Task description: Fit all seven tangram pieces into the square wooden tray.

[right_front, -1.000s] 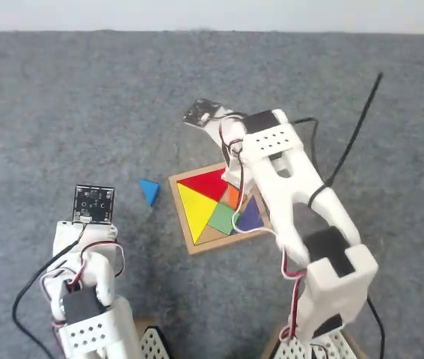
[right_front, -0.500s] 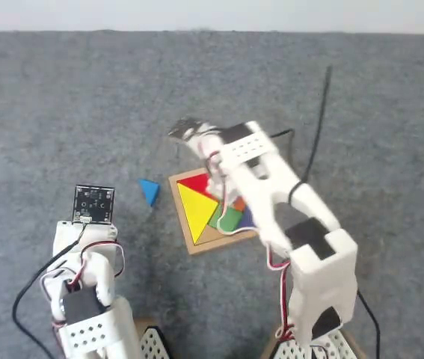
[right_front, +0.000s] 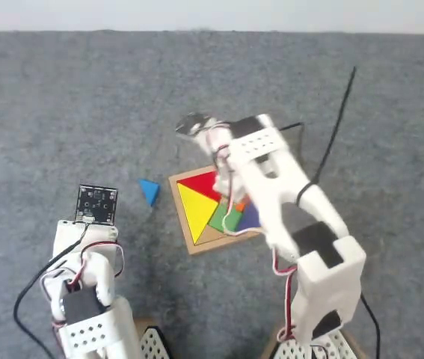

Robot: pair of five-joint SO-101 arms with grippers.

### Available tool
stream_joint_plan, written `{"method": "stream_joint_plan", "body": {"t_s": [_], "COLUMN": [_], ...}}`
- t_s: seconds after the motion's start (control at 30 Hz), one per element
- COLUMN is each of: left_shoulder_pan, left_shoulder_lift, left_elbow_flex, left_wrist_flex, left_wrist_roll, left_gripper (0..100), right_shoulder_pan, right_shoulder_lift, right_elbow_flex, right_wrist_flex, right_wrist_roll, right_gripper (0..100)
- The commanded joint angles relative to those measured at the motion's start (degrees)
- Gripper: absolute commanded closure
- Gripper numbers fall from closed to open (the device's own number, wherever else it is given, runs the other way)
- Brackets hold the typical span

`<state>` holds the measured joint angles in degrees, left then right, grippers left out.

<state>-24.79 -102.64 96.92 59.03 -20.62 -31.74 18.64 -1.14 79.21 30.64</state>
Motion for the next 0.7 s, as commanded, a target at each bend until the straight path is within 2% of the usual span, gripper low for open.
{"method": "stream_joint_plan", "body": {"t_s": [0.0,0.23,0.43,0.53,0.67], "left_shoulder_pan": [0.1,0.1,0.1,0.1,0.1], "left_shoulder_lift": [-0.9,-0.9,-0.9,-0.9,-0.9], "left_elbow_flex": [-0.5,-0.5,-0.5,-0.5,-0.5], "left_wrist_flex": [0.4,0.4,0.4,0.4,0.4], "left_wrist_roll": [-0.8,-0.8,-0.8,-0.8,-0.8], "left_gripper": [97,97,97,97,97], "right_shoulder_pan": [-2.5,-3.6,-7.9,-7.4,-2.7], "right_shoulder_lift": [-4.5,-4.7,-5.1,-5.2,-7.6], "right_elbow_flex": [1.0,11.4,11.9,10.3,5.5], "right_wrist_flex": [-0.4,-7.9,-11.7,-11.2,-5.3], "right_wrist_roll": [0.3,0.3,0.4,0.6,0.7], "right_gripper": [97.8,97.7,97.6,97.7,97.7]}}
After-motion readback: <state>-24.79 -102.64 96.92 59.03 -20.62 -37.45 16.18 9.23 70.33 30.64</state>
